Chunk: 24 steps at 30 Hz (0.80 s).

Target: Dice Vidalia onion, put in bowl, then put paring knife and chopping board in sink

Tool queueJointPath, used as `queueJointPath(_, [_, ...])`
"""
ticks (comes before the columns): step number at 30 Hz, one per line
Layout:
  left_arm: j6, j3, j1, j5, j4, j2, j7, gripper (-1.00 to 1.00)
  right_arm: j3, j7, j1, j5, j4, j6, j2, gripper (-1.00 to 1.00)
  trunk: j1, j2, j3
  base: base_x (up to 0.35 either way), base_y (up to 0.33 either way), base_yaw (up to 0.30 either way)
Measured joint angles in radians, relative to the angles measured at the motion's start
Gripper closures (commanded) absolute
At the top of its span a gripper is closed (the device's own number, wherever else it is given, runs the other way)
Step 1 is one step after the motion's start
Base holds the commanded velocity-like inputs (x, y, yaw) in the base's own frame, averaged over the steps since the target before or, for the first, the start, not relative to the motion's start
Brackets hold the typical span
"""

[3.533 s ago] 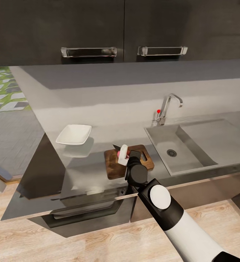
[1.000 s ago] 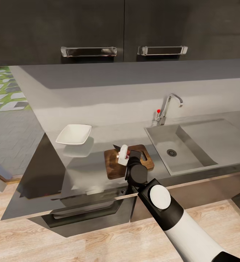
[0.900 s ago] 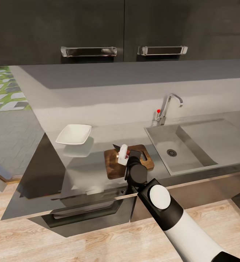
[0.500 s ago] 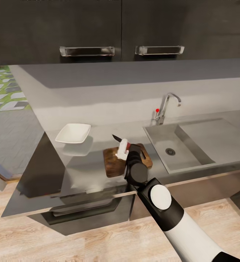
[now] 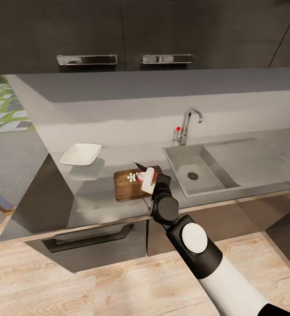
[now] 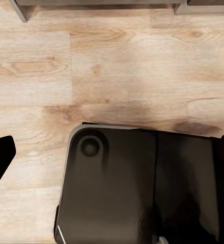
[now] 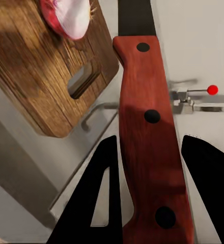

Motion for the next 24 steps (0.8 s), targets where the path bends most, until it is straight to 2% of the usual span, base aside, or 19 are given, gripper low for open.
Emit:
queueJointPath(9, [0.0,0.001,0.0,0.001,0.0,0.001,0.0,-1.0,0.0,0.0,0.0,-0.001,0.008,0.001,-0.001,1.0,0.0,0.0,-0.001,0.007,-0.044,0.016])
queueJointPath(24, [0.0,0.001,0.0,0.001,0.0,0.001,0.001,-1.0,0.002,0.0,0.0,-0.002,0.025,0.002,-0.003,1.0,0.0,0.0,-0.02,0.04,0.062,0.15])
